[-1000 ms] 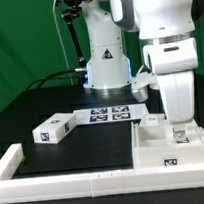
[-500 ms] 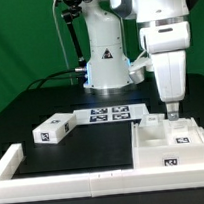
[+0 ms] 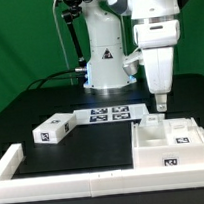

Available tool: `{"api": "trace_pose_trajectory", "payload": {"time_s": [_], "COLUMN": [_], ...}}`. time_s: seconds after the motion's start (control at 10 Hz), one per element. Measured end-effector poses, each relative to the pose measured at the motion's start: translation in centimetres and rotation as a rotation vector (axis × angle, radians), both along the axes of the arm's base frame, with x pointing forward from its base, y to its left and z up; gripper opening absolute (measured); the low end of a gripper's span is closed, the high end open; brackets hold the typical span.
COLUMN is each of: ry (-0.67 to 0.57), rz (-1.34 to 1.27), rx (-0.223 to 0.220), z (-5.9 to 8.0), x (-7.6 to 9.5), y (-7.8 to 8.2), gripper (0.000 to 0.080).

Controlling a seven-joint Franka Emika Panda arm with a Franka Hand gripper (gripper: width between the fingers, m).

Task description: Assemble cabinet

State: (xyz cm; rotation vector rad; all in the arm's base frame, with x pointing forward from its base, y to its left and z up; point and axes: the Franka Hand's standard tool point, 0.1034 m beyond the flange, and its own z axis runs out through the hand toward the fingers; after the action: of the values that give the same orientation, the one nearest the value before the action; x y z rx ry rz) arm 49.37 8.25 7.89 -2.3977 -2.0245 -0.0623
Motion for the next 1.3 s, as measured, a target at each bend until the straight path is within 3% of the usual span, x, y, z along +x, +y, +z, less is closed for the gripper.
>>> {"api": "trace_pose_trajectory", "payload": {"time_s": [0.2, 0.5, 0.9, 1.0, 1.3], "ry": [-0.023, 0.007, 0.014, 0.017, 0.024], "rz": [-0.046, -0.131, -0.141, -0.118, -0.122], "rx": [0.024, 0.033, 0.033, 0.036, 0.052], "z": [-1.6, -3.4, -3.6, -4.1, -5.5], "x": [-2.8, -5.3, -5.5, -5.5, -6.7], "y": [-0.2, -0.5, -0.6, -1.2, -1.0], "gripper": [0.0797, 0.0797, 0.0797, 0.0797, 0.0797]}}
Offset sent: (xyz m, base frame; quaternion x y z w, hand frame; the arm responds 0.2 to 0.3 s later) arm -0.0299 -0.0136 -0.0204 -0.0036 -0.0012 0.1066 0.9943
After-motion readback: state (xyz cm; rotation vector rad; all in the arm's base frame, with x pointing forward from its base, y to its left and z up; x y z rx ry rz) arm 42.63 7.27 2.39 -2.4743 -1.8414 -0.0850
